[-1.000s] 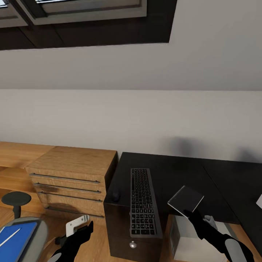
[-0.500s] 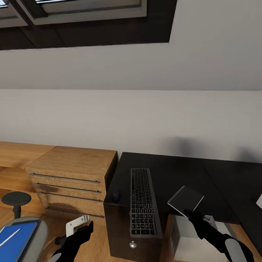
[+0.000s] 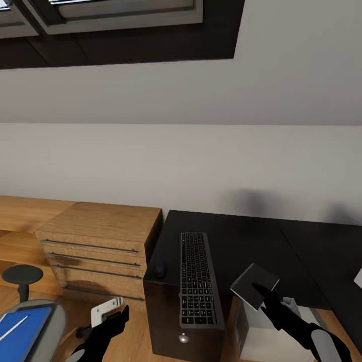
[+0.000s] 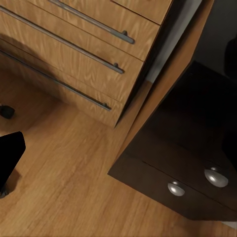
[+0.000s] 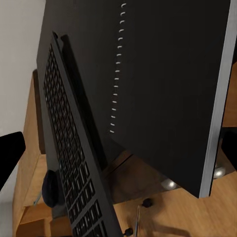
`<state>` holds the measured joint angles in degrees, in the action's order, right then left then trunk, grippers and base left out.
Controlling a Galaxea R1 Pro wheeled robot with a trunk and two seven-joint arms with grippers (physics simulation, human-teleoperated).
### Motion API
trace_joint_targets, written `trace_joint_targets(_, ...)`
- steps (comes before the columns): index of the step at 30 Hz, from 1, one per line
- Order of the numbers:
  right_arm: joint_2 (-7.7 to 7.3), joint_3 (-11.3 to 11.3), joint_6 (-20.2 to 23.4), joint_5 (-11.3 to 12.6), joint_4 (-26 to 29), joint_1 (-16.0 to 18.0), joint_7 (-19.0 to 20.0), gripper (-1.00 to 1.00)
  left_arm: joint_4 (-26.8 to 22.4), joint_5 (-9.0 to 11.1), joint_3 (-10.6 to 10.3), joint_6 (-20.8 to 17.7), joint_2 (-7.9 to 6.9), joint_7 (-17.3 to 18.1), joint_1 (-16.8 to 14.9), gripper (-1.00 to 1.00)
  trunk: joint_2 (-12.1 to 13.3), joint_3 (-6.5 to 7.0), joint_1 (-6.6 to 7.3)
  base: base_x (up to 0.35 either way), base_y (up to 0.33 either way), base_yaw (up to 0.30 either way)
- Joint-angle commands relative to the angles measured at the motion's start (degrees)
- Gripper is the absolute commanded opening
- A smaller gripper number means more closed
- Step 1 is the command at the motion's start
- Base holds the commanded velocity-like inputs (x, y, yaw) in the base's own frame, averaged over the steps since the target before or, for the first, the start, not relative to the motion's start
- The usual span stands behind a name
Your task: In the bedroom, organize the workspace by keeping the computer under the desk, ensuring the monitor is on the desk, placing the keyboard on the desk next to the monitor, placing the mouse on the desk next to the keyboard, moving the folder from the swivel chair onto the desk next to the mouse, stacking the notebook on top of the folder with the pen on top of the notebook, and positioning the swivel chair next to the desk.
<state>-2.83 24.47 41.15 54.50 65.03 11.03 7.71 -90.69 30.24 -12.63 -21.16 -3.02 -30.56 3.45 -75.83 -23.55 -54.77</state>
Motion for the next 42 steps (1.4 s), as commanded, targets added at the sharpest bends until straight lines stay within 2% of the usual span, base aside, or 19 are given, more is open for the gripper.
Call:
trace_joint_targets(1, 0.02, 0.1, 0.3, -0.2, 0.0, 0.0, 0.3, 1.00, -0.1, 0.4, -0.1, -0.1, -0.05, -0.5, 0.0, 1.00, 0.0, -0.05, 0.00, 0.000, 0.000, 0.000)
trace_joint_targets(6, 0.02, 0.1, 0.3, -0.2, 0.0, 0.1, 0.3, 1.00, -0.1, 0.4, -0.1, -0.1, -0.04, -0.5, 0.0, 1.00, 0.0, -0.05, 0.00, -0.022, 0.000, 0.000)
trace_joint_targets(32, 0.01, 0.1, 0.2, -0.3, 0.0, 0.0, 0.3, 1.00, -0.1, 0.6, -0.1, -0.1, -0.04, -0.5, 0.0, 1.00, 0.0, -0.05, 0.00, -0.242, 0.000, 0.000)
trace_joint_targets(42, 0.43, -0.4, -7.5, -2.7, 0.2, 0.0, -2.6, 1.00, 0.3, 0.6, -0.1, -0.1, -0.11, -0.6, 0.0, 1.00, 0.0, -0.05, 0.00, -0.177, 0.000, 0.000)
